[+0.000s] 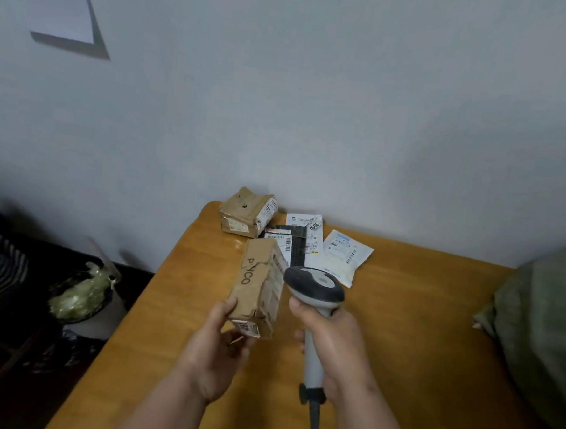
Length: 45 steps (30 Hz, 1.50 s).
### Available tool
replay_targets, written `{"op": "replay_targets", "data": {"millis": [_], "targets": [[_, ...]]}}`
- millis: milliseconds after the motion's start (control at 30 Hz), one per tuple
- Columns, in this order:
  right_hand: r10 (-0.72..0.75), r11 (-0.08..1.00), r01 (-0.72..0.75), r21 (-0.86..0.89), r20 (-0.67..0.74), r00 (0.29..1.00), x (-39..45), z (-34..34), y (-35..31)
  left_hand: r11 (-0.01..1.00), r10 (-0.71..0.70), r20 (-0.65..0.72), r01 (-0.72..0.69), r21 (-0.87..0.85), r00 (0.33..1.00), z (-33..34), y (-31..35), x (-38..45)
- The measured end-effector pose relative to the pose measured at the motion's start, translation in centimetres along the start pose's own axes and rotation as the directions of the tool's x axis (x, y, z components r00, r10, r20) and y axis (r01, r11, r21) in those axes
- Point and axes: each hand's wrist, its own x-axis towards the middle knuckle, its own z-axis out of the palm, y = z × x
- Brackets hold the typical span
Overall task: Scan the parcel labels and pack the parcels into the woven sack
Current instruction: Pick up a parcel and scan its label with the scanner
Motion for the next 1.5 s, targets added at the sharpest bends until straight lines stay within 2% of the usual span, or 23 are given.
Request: {"op": "replay_targets", "data": {"millis": [233, 533, 933, 1500], "targets": [[-0.067, 0.997, 0.065, 0.035, 0.075, 0.995, -5.0, -4.2, -1.6, 0.972, 0.023, 0.161, 0.016, -0.235, 0.987, 1.9, -2.7, -5.4], [-0.109, 0.983, 0.078, 0.164, 0.186, 0.976, -9.1, -5.7, -3.2, 0.925, 0.103, 0.302, 0.02, -0.379, 0.948, 2.6, -3.3, -8.1], [-0.079, 0.98, 0.031, 0.196, 0.243, 0.967, -12.4, -3.3, -4.2, 0.861, 0.154, 0.33, 0.037, -0.507, 0.931, 1.0, -1.4, -10.1], [-0.103, 0.984, 0.067, 0.166, 0.224, 0.969, -16.6, -1.4, -4.0, 0.86, 0.171, 0.387, 0.054, -0.507, 0.906, -1.3, -1.2, -13.0]]}}
